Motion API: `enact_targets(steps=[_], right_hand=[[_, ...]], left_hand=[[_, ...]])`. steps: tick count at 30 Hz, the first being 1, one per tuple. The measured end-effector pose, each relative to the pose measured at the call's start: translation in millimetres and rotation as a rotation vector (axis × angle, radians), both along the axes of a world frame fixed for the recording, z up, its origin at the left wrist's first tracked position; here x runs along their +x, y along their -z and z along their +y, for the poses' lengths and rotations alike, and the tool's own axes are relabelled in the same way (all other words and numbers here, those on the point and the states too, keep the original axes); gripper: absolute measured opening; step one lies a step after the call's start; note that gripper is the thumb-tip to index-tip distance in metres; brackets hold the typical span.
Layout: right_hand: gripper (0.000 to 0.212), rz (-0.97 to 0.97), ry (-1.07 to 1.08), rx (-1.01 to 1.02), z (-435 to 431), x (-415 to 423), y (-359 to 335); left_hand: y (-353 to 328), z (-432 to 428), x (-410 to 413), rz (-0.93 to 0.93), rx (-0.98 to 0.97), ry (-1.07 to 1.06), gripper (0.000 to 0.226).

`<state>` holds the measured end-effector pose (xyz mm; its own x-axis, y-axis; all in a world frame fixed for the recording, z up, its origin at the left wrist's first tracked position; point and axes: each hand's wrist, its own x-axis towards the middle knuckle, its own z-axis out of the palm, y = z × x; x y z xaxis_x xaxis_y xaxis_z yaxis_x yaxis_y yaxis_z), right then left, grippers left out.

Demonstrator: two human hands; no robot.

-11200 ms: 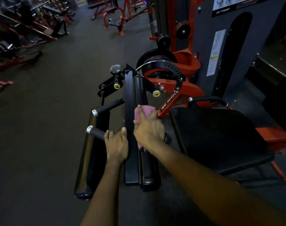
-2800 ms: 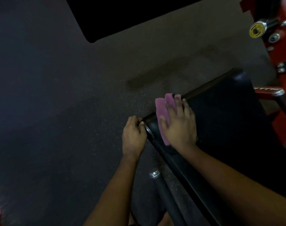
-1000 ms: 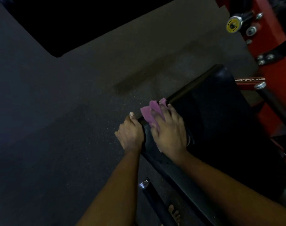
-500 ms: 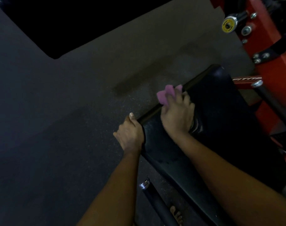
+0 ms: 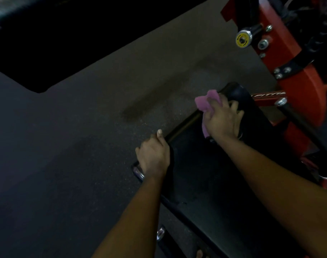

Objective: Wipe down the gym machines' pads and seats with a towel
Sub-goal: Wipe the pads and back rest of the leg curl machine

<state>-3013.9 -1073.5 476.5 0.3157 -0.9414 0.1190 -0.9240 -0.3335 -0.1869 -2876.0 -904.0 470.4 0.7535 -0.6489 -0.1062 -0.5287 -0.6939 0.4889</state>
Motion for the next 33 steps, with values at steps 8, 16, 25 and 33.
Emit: enact_targets(steps=[8, 16, 25, 33], right_hand=[[0.055, -0.007, 0.005, -0.04, 80.9, 9.2, 0.0], [0.053, 0.041, -0.017, -0.024, 31.3, -4.7, 10.3], [0.038, 0.12, 0.146, 0.082, -94.7, 7.1, -12.4], [0.03, 0.136, -0.385, 0.051, 34.8, 55.8, -16.1]], left_hand=[[0.9, -1.4, -2.3, -0.018, 0.032, 0.022, 0.06], [2.2, -4.3, -2.1, -0.046, 0.089, 0.021, 0.058], [4.8, -5.8, -4.2, -0.062, 0.071, 0.003, 0.052], [-0.4, -10.2, -6.8, -0.046, 0.122, -0.02, 0.051]])
